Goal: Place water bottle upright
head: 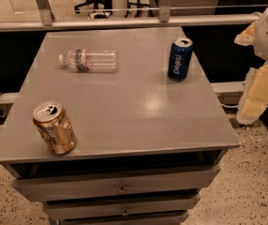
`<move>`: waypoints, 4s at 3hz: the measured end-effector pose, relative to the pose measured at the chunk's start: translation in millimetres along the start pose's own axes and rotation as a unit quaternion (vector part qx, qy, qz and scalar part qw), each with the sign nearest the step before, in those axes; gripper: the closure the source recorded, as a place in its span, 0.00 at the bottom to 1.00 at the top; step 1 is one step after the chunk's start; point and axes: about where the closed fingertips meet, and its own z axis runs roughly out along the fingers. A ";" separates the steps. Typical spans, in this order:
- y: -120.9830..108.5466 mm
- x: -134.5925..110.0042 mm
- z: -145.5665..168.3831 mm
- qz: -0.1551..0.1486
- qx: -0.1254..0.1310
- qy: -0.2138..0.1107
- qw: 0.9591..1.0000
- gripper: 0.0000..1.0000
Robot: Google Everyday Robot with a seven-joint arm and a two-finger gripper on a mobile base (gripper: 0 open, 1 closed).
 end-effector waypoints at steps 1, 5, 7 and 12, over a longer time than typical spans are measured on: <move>-1.5 -3.8 1.6 -0.001 0.000 -0.006 1.000 0.00; -64.7 -176.6 51.9 -0.052 0.037 -0.104 0.993 0.00; -76.9 -200.8 58.4 -0.061 0.042 -0.127 0.989 0.00; -109.9 -388.5 199.4 -0.122 -0.032 -0.119 0.985 0.00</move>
Offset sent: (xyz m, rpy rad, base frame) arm 0.0175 0.0205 -0.0077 0.0670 0.0054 0.0343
